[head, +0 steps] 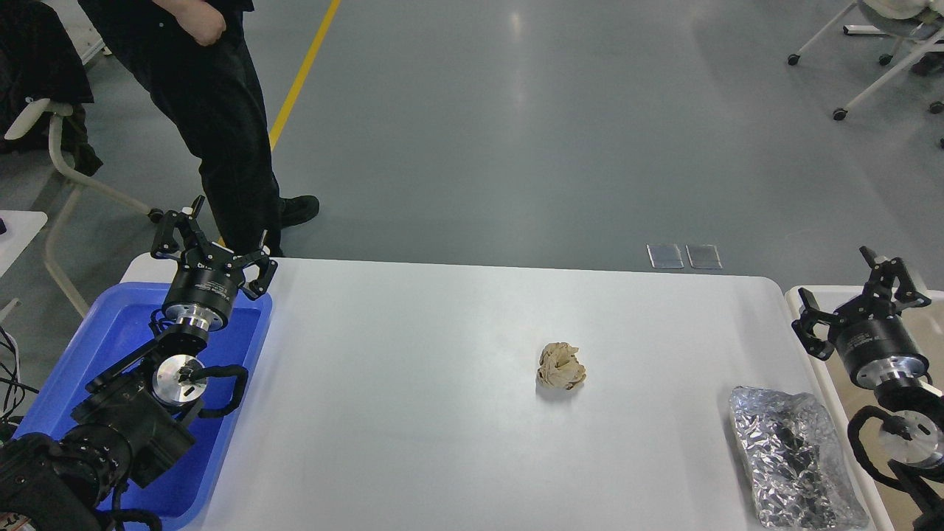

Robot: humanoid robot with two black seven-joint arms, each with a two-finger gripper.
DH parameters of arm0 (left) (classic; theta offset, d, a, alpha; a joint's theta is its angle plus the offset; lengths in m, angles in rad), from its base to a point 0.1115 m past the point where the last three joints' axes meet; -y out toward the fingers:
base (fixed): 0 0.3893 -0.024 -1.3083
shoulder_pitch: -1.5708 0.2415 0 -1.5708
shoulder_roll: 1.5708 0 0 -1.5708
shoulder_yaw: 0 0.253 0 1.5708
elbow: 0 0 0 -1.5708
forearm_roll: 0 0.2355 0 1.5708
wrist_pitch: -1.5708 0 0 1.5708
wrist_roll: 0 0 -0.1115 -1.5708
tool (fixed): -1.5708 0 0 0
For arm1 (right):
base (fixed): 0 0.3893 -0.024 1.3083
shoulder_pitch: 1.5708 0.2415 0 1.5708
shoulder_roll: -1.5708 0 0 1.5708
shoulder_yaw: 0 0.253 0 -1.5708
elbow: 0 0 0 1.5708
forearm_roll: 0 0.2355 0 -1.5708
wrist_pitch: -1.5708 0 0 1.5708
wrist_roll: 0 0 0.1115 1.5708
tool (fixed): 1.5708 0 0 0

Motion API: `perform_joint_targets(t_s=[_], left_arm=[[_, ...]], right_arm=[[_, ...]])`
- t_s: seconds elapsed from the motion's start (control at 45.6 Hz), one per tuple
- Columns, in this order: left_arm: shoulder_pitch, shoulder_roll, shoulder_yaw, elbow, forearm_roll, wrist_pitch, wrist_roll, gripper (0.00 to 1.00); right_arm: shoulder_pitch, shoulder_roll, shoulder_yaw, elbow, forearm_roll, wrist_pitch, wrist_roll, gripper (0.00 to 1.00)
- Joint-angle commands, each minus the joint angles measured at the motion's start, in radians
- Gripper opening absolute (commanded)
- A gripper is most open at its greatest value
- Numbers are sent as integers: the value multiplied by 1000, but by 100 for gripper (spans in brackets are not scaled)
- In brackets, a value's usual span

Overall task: Tidy desktop
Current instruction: 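Raise the right gripper up and away from the silver foil package, then lower the open right gripper down beside the silver foil package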

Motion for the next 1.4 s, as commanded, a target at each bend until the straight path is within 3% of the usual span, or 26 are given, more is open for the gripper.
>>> perform_joint_targets(t_s=[0.0, 0.241, 0.482, 0.833, 1.206, 1.382], left_arm=[[0, 0, 0, 0, 0, 0, 0, 100], [0, 0, 0, 0, 0, 0, 0, 100], [0, 0, 0, 0, 0, 0, 0, 100], [0, 0, 0, 0, 0, 0, 0, 100], [0, 0, 0, 0, 0, 0, 0, 100], [1, 1, 0, 0, 0, 0, 0, 100]], right_arm=[[17, -29, -1, -4, 0, -6, 0, 99], [27, -89, -21, -1, -3, -7, 0, 99], [79, -265, -258, 33, -34, -22, -3, 99], [414, -545, -970, 76, -382, -24, -5, 99], [471, -620, -1114, 203, -1018, -24, -3, 99], [468, -601, -1237, 203, -1071, -32, -2, 99]])
